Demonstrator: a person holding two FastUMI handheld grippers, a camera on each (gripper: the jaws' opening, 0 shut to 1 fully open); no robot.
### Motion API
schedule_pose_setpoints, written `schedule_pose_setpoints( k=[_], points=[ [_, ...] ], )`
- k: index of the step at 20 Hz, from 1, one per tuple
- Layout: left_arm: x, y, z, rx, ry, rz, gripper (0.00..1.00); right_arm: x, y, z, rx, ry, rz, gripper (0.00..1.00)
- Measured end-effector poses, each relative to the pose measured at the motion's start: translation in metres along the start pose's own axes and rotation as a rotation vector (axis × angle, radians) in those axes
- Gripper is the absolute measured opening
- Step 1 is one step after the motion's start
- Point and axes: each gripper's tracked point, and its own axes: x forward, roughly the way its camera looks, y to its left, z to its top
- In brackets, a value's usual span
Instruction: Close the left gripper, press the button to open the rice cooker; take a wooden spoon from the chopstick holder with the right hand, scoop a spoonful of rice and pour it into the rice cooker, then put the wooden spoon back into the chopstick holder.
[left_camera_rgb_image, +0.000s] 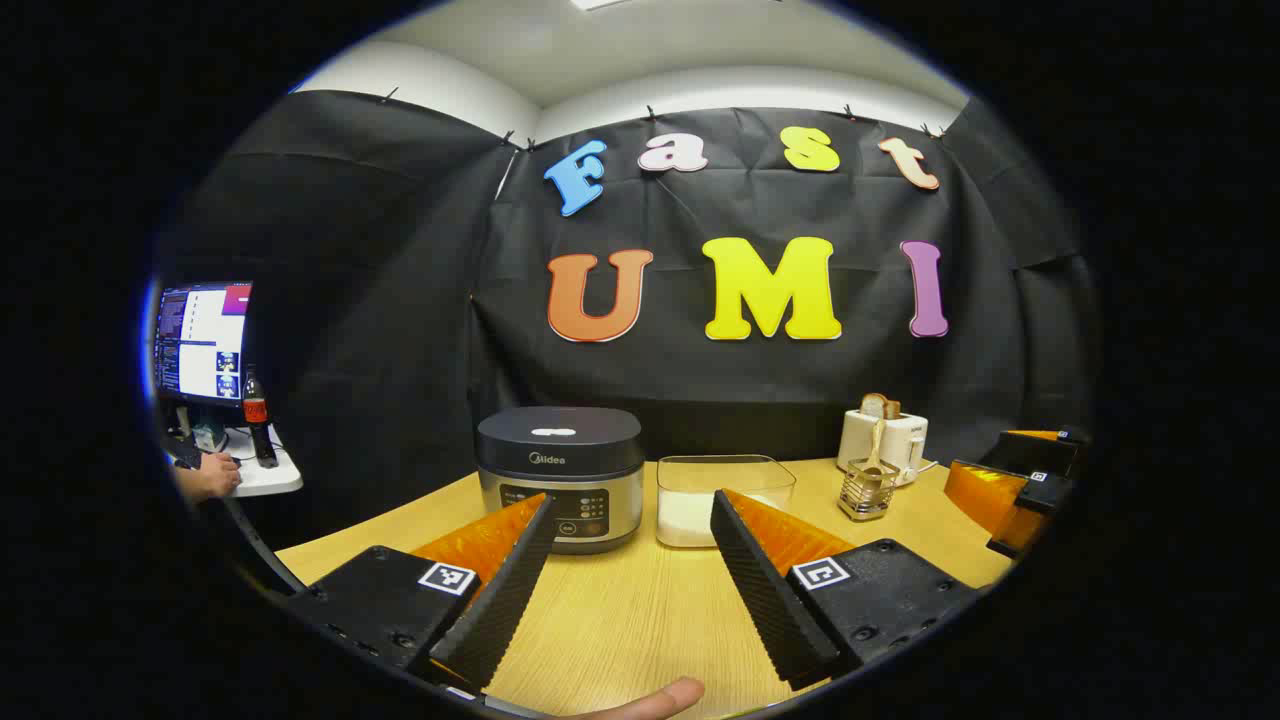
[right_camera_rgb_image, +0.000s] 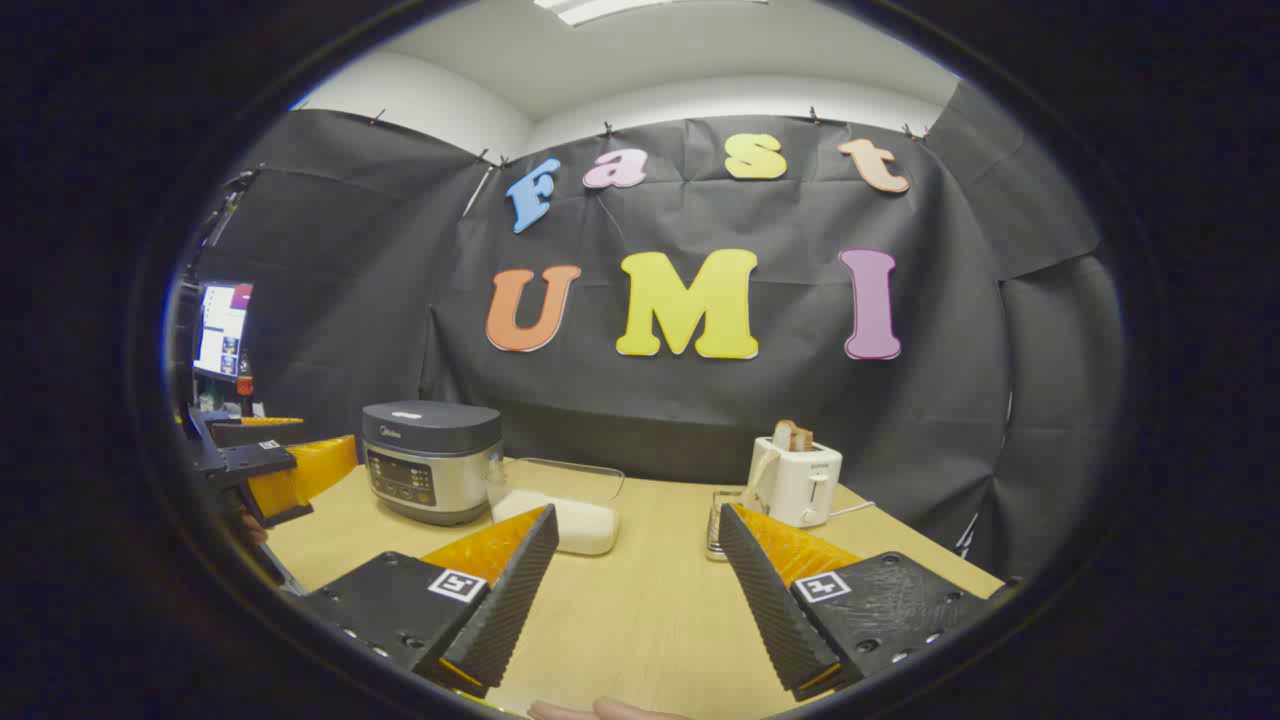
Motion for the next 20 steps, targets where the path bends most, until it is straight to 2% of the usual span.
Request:
schedule_pose_setpoints(
  k=[3, 11, 14, 19, 20],
  points=[
    [0.005, 0.006, -0.008, -0.015, 0.036, 0.007, 0.99, 0.000, -0.007, 0.001, 0.002, -0.003, -0.019, 0.96],
    [0.015, 0.029, 0.002, -0.007, 0.034, 0.036, 0.98, 0.003, -0.003, -0.006, 0.027, 0.024, 0.017, 0.96],
    [0.028, 0.030, 0.013, -0.012, 0.043, 0.010, 0.98, 0.001, -0.010, -0.005, 0.001, 0.025, -0.001, 0.96],
    [0.084, 0.049, 0.037, -0.002, 0.093, 0.004, 0.75, -0.003, -0.037, 0.002, 0.044, 0.034, -0.045, 0.96],
    [0.098, 0.052, 0.039, -0.001, 0.111, 0.001, 0.64, -0.005, -0.044, 0.005, 0.045, 0.027, -0.053, 0.96]
  ],
)
